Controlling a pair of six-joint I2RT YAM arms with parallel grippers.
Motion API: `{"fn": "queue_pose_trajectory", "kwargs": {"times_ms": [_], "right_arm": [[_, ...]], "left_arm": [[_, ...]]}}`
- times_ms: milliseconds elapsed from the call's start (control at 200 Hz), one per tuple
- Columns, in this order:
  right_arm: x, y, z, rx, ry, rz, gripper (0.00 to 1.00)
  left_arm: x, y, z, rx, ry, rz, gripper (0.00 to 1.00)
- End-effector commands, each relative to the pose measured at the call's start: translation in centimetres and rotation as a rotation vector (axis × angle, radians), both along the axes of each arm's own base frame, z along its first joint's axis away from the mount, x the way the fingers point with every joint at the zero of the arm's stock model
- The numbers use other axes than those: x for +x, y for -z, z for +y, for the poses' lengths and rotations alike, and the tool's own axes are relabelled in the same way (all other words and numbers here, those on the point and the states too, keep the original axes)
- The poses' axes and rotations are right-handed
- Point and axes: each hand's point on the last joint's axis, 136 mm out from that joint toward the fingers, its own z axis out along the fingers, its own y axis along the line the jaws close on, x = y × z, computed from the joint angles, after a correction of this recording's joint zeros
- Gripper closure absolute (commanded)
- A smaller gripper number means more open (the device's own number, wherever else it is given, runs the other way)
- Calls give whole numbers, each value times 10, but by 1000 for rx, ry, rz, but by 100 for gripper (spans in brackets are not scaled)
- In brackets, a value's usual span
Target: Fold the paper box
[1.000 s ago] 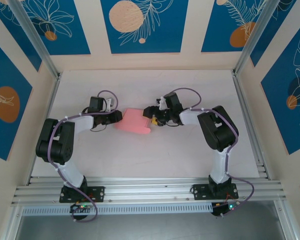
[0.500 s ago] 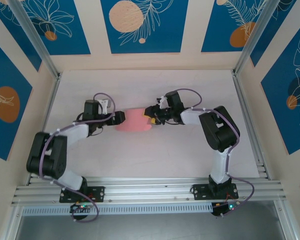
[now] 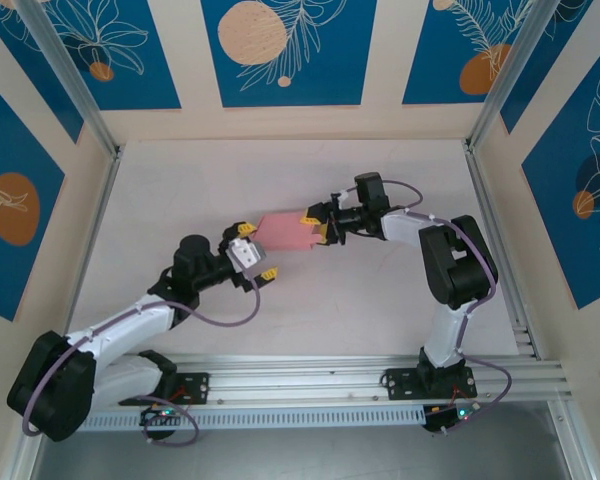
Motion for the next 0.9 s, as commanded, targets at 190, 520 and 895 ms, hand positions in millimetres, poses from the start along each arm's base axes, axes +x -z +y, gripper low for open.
{"fn": "queue_pose_trajectory", "kwargs": {"times_ms": [190,520,895], "right_arm": [[-26,-21,12,49,-95,75,53],[-36,-3,16,64,-126,145,53],[-30,6,-10,3,-77,114,27]], "left_arm": [[33,17,-7,276,-84,-124,2],[27,25,-9,349,-42,-51,39],[2,17,-15,390,82,105,55]]}}
